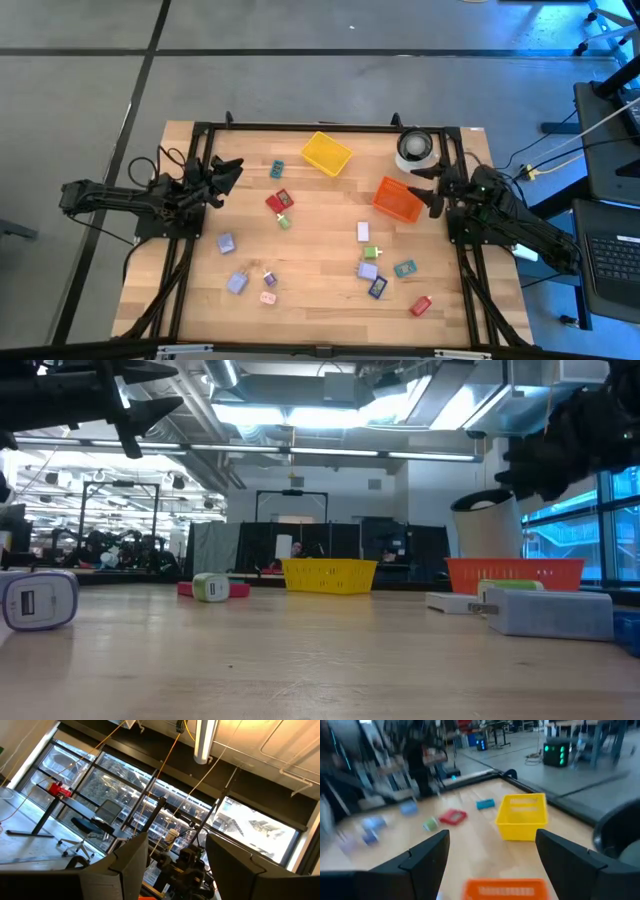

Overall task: Pick & Place Office items
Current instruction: Put the white digital clock into the yellow bin

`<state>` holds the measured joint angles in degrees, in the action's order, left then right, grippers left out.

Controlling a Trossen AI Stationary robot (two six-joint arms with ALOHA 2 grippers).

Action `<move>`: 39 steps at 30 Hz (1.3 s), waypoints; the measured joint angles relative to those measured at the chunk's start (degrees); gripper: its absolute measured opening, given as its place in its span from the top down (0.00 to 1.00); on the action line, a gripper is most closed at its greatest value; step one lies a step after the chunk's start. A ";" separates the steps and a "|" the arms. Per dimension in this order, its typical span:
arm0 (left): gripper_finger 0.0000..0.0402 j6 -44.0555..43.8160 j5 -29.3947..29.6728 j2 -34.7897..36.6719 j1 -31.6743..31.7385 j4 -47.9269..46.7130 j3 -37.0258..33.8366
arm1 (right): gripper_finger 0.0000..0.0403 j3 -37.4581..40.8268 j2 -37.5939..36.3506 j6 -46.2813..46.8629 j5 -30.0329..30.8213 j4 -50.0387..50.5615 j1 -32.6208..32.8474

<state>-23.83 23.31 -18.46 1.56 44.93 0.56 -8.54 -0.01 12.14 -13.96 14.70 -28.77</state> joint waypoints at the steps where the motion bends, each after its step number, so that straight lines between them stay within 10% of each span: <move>1: 0.51 0.02 0.00 0.00 0.00 -0.01 0.00 | 0.26 0.00 0.00 4.68 0.03 -0.55 0.00; 11: 0.51 0.02 0.00 0.01 -0.02 0.00 0.00 | 0.26 0.00 0.00 49.58 11.33 -7.92 0.01; 24: 0.51 0.02 0.00 0.01 -0.02 0.00 0.00 | 0.26 0.00 0.00 57.02 29.52 -8.28 0.00; 39: 0.51 0.02 0.00 0.00 0.00 0.00 0.00 | 0.26 0.00 0.00 60.42 19.27 -8.28 0.00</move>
<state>-23.81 23.31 -18.46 1.56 44.93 0.56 -8.54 -0.01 72.56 5.31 6.42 -28.77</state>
